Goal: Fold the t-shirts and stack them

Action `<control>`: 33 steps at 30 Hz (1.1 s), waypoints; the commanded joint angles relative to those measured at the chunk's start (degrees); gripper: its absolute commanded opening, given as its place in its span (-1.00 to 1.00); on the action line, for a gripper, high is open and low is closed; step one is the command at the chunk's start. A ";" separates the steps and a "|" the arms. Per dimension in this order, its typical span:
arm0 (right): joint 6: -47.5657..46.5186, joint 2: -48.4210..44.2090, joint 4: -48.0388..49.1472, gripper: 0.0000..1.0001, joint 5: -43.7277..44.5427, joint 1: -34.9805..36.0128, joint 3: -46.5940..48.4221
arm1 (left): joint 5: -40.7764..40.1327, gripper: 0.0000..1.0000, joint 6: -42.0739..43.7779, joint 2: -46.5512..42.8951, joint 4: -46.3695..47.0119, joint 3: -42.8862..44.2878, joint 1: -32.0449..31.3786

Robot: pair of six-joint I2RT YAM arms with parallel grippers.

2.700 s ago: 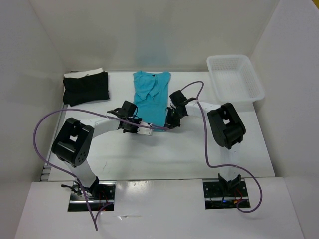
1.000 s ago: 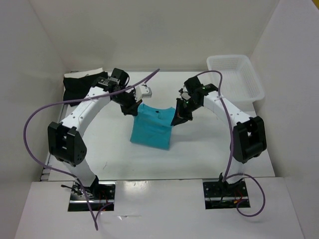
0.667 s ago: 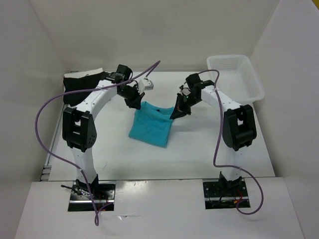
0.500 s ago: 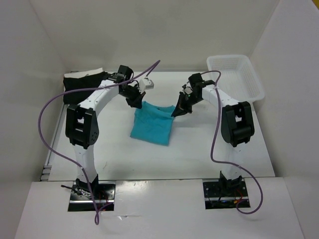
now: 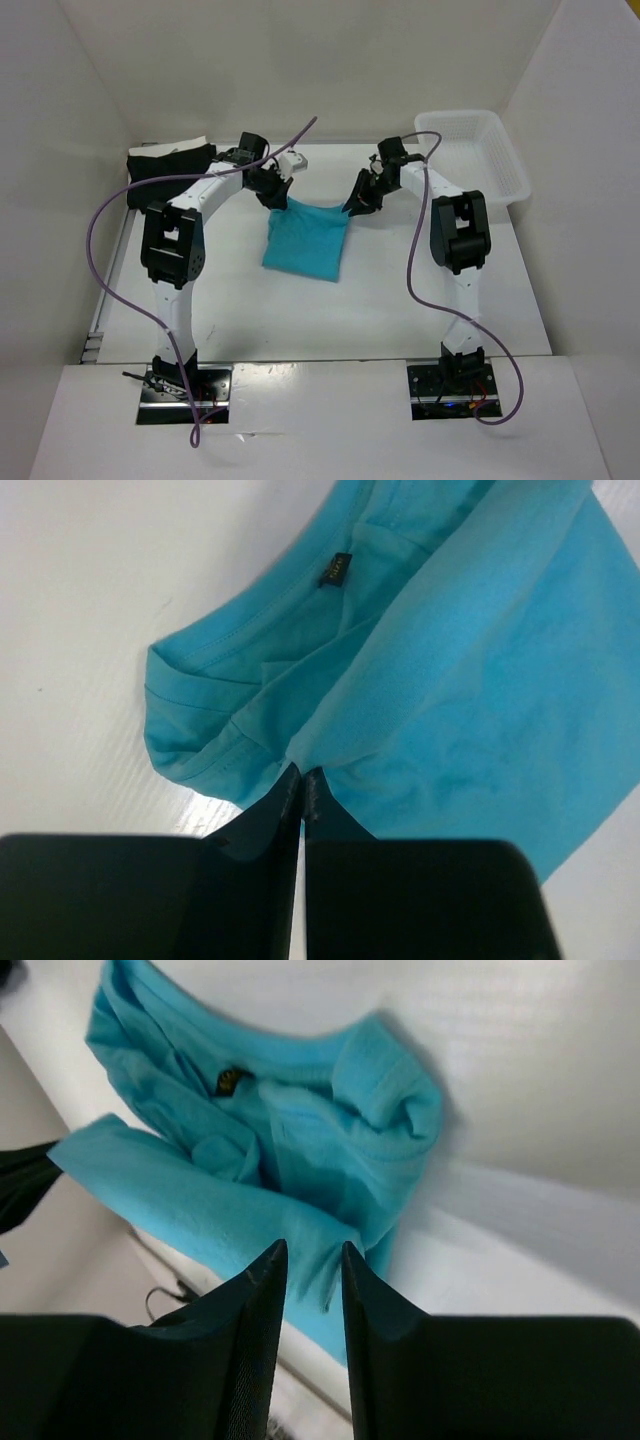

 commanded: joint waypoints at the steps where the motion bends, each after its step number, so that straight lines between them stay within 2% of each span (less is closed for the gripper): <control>1: -1.16 0.20 3.74 -0.32 4.33 -1.34 4.96 | -1.30 -0.88 -3.22 0.67 4.99 -0.91 0.44; 4: -1.78 -2.77 3.74 -0.32 9.42 -1.35 4.97 | -7.01 -0.75 -6.47 1.29 7.02 -0.92 0.44; 5: -2.30 -4.18 4.35 -0.32 10.48 -1.35 3.05 | -8.33 -0.65 -7.26 1.81 7.03 -0.92 0.44; 8: -2.83 -10.32 6.02 -0.32 15.31 -0.65 -1.52 | -12.38 -0.65 -10.08 1.82 7.55 1.00 0.97; 11: -2.83 -14.11 7.42 -0.53 17.26 2.07 -4.87 | -13.97 -0.56 -12.36 1.82 8.08 1.71 0.97; 12: -3.44 -14.12 7.43 -0.78 17.26 2.95 -5.40 | -13.97 -0.49 -12.89 1.82 7.47 1.71 0.97; 14: -3.45 -14.12 7.43 -1.00 17.26 6.20 -5.41 | -14.49 -0.42 -13.77 1.30 7.47 2.41 0.97; 17: -4.06 -9.66 6.29 -1.00 17.87 9.37 -4.71 | -13.37 -0.37 -14.74 -1.16 6.41 3.82 0.97; 20: -2.40 -7.10 6.29 -1.00 17.87 9.99 -4.09 | -1.95 -0.29 -13.16 -2.66 4.05 3.82 0.97; 21: -1.70 -5.09 6.29 -1.00 17.87 9.99 -3.05 | 0.51 -0.20 -12.46 -2.66 2.47 4.35 0.97; 24: -1.69 -0.87 4.63 -1.00 19.36 9.37 0.82 | 3.17 -0.16 -12.45 -2.66 3.50 1.64 -0.09; 26: -1.69 0.72 4.00 -1.00 19.89 8.76 3.72 | 1.51 -0.13 -13.06 -0.04 4.21 0.13 -0.09; 33: -2.75 3.28 1.72 -1.00 21.12 8.23 10.05 | -17.21 -0.13 -16.22 7.00 5.00 3.38 1.14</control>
